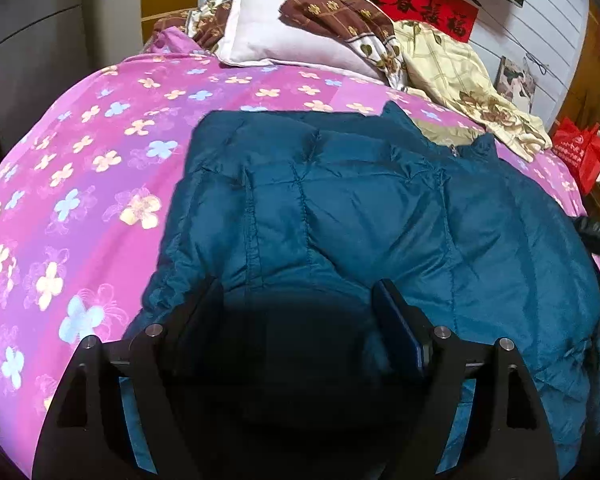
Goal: Fold large clothes
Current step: 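Release the folded side and smooth the jacket with both tools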
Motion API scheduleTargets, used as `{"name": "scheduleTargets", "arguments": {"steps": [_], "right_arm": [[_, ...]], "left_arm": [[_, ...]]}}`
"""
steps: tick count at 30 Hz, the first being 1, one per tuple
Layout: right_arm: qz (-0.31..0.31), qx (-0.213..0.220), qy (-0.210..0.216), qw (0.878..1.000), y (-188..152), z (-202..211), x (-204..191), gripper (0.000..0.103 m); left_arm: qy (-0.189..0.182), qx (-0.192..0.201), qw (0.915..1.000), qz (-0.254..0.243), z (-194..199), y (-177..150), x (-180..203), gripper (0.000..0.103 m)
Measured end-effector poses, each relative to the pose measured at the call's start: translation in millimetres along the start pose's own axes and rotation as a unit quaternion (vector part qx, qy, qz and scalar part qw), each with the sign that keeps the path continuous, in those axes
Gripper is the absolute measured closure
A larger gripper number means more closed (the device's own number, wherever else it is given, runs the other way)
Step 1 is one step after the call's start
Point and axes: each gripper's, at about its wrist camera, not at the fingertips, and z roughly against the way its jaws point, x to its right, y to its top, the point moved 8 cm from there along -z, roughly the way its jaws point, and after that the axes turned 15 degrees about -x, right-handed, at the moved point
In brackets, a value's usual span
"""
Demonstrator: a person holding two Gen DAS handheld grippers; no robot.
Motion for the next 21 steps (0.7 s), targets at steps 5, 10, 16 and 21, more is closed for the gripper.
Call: {"name": "scheduleTargets", "arguments": {"steps": [5,10,16,21], "right_arm": [[0.014,0.117,0.080,0.990,-6,65,-57,0.002],[0.091,0.068,0.060,0.992,-38,18,-141,0.002],[0.087,0.056,0.052,0.993,-46,-1,-144,0.000],[0.072,0.129,0.057,0.987,-65,59,-116,0.001]], "left_arm": [[0.003,-0.001,1.0000,0.003,3,-1,-1,0.024],[0.018,0.004,0.9998,-0.008,0,-6,1,0.022],[0.015,-0.006,0.9998,-0.012,-2,-5,0,0.021],[0.017,-0.002,0.9998,-0.012,-2,-5,1,0.021]]}}
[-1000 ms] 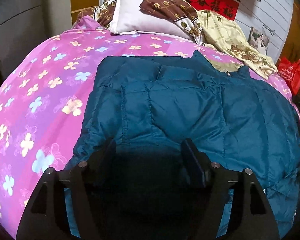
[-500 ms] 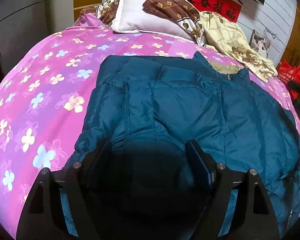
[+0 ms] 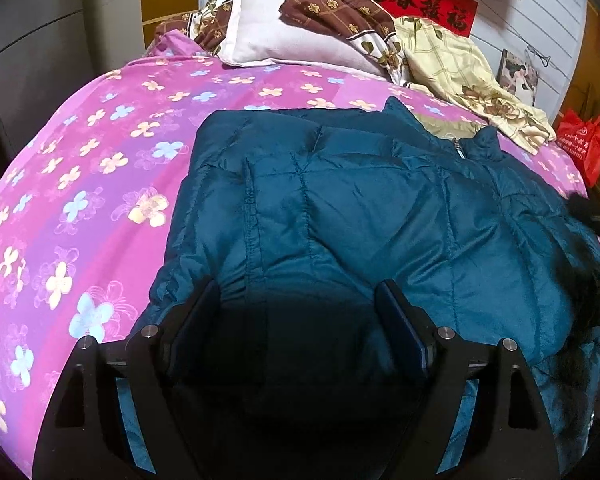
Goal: Fold large clothes
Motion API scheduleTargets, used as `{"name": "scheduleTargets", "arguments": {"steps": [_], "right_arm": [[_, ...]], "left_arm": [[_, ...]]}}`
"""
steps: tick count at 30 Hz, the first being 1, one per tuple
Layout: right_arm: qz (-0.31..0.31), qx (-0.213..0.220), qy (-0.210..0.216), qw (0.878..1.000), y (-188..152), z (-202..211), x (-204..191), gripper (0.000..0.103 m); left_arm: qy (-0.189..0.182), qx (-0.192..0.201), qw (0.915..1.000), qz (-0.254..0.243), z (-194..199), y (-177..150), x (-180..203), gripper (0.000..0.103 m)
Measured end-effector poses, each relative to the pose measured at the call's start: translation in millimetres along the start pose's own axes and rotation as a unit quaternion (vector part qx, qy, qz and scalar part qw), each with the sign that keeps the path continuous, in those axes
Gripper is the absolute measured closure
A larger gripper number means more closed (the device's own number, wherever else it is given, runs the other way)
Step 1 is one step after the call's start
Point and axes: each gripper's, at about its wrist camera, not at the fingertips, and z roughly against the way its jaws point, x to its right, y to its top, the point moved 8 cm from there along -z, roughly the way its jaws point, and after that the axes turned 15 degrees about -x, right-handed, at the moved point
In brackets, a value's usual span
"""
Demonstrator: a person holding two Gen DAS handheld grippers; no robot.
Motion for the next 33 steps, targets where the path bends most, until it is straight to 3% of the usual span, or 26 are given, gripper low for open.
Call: {"name": "scheduleTargets", "arguments": {"steps": [3,7,10,24,27,29,31,33], "right_arm": [[-0.009,0.006,0.007,1.000,-20,18,16,0.001],[-0.018,-0.057,0.010,0.998,-52,-23,36,0.000],[0.005,-0.030,0.008,1.000,-60,-34,35,0.000],[0.004,-0.031,0.013,0.999,-62,-38,38,0.000],[0.018,-0.045,-0.013,0.999,-64,-18,41,0.000],[0.009,-0.026,-0.012,1.000,-69,9,49,0.000],[0.010,-0.019,-0.020,1.000,-87,37,59,0.000],[0.020,-0.039,-0.030,0.999,-112,52,67,0.000]], "left_arm": [[0.001,0.003,1.0000,0.001,-1,-1,0,0.021],[0.008,0.011,0.9999,-0.005,-2,-3,2,0.019],[0.012,0.012,0.9998,-0.008,-4,-4,3,0.018],[0.019,0.024,0.9995,0.000,5,-2,-2,0.016],[0.019,0.047,0.9987,0.012,29,-3,-10,0.016],[0.007,0.057,0.9982,0.019,46,-8,-17,0.016],[0.000,0.054,0.9985,0.011,55,-16,-19,0.016],[0.000,0.044,0.9990,-0.005,60,-31,-20,0.016]]}}
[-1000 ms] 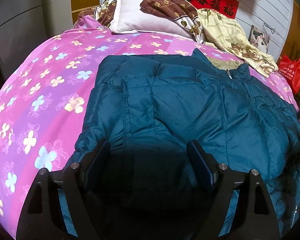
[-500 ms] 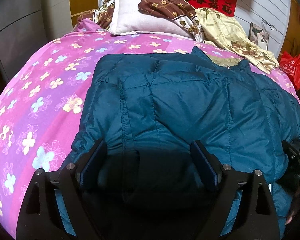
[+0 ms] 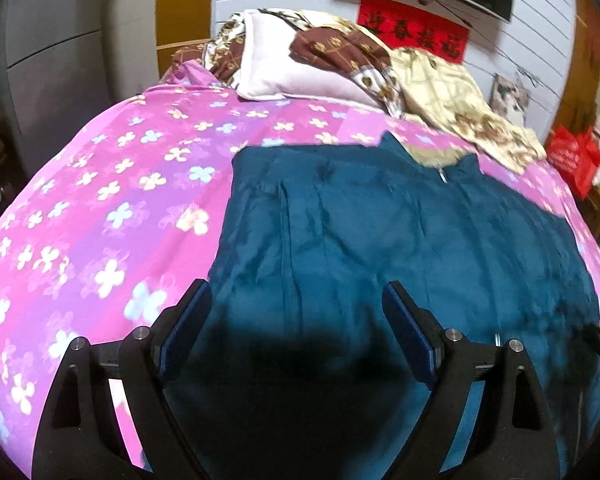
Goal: Fold large clothes
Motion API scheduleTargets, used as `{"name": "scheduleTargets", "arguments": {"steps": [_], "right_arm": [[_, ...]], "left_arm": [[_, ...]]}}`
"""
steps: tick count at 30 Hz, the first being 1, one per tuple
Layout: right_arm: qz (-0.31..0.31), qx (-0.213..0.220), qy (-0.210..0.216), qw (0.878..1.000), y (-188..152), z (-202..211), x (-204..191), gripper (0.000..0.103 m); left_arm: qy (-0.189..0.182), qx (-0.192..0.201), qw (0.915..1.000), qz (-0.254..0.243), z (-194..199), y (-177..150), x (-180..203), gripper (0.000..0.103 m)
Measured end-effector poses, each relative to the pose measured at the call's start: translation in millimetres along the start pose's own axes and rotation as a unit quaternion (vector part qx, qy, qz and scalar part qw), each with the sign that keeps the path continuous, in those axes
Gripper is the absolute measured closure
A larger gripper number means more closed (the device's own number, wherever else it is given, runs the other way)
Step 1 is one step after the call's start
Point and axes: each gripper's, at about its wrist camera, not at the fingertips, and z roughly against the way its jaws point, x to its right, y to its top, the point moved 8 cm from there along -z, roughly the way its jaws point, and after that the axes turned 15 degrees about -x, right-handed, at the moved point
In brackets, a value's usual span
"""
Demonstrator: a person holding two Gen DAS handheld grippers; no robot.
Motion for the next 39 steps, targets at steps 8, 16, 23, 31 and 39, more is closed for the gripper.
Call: {"name": "scheduleTargets", "arguments": {"steps": [8,16,23,31,39], "right_arm": [[0.013,-0.032,-0.024,0.999,-103,18,34,0.000],[-0.015,-0.049,0.006,0.999,-134,-4,52,0.000],[-0.016,-0.048,0.008,0.999,-134,-5,50,0.000],[-0.014,-0.052,-0.007,0.999,-135,-6,48,0.000],[-0.022,-0.054,-0.017,0.998,-134,-9,46,0.000]], "left_arm": [[0.020,-0.026,0.9987,-0.039,21,-56,-10,0.016],[0.061,-0.056,0.9944,-0.065,-12,-101,-13,0.016],[0.026,-0.069,0.9965,-0.039,-19,-101,-23,0.013],[0.033,-0.076,0.9959,-0.038,-22,-97,-20,0.009],[0.032,-0.084,0.9953,-0.036,-28,-90,-21,0.007]]}}
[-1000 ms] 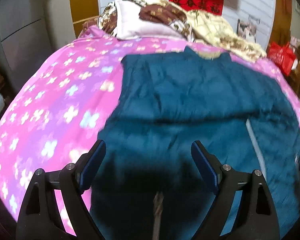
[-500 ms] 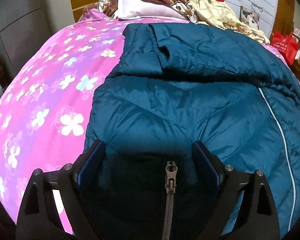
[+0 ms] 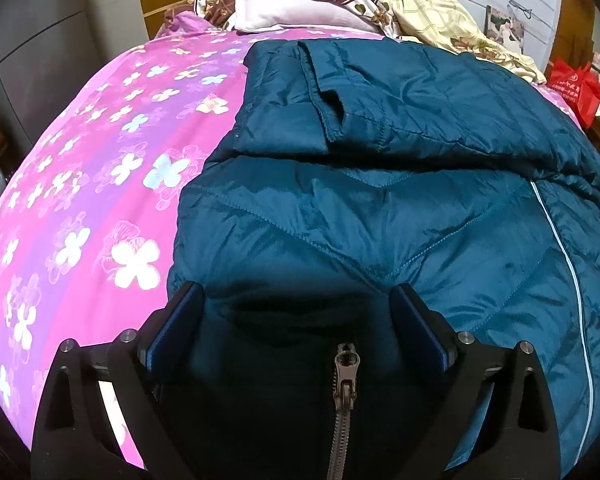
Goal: Fold large clothes
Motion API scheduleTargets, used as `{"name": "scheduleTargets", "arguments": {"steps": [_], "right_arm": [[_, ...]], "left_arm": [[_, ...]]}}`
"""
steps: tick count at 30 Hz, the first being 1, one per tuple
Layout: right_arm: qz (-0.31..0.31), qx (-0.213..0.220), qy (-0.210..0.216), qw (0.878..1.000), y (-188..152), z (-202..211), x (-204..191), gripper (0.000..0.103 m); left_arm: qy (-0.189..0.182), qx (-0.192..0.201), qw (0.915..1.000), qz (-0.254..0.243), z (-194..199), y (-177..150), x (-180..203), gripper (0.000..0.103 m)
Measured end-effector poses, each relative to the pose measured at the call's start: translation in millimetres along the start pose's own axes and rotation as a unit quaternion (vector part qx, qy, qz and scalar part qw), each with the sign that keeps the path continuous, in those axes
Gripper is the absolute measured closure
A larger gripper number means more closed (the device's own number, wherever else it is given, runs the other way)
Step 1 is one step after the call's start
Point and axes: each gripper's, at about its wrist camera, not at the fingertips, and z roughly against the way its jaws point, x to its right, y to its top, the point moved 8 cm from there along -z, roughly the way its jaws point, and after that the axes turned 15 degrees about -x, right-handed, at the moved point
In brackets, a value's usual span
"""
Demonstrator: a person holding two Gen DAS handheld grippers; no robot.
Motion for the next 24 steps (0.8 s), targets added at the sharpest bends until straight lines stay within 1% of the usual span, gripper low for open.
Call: {"name": "scheduleTargets", "arguments": {"steps": [3,7,11,13,15,16,18,19,21,22,24], "right_arm": [[-0.002,-0.002,-0.007,1.000,4,-3,-3,0.000],[-0.005,-0.004,-0.007,1.000,7,-5,-2,0.000],[-0.007,0.000,-0.004,1.000,7,-4,-1,0.000],[-0.010,0.005,0.011,1.000,5,4,2,0.000],[-0.028,0.016,0.011,0.999,-1,21,15,0.000],[-0.043,0.022,0.010,0.999,-7,32,25,0.000],[-0.056,0.016,0.024,0.998,-21,45,38,0.000],[-0.057,0.001,0.039,0.998,-35,50,47,0.000],[-0.059,-0.018,0.046,0.997,-57,52,58,0.000],[-0.061,-0.029,0.048,0.997,-75,52,66,0.000],[-0.066,-0.044,0.056,0.995,-99,49,76,0.000]], "left_arm": [[-0.003,-0.004,1.0000,0.001,-2,4,0,0.006],[-0.009,-0.008,0.9999,0.001,-6,12,0,0.005],[-0.009,-0.009,0.9999,0.001,-7,14,0,0.004],[-0.011,-0.009,0.9999,0.002,-7,15,-2,0.004],[-0.015,-0.013,0.9998,-0.004,-6,13,-3,0.004],[-0.013,-0.018,0.9997,-0.009,-4,11,-4,0.004],[-0.012,-0.026,0.9995,-0.008,11,-1,-16,0.005],[-0.015,-0.025,0.9996,-0.005,18,-7,-22,0.005],[-0.022,-0.013,0.9997,-0.005,36,-24,-40,0.005],[-0.019,-0.013,0.9997,-0.007,41,-31,-47,0.005],[0.000,-0.016,0.9998,-0.012,48,-49,-65,0.005]]}}
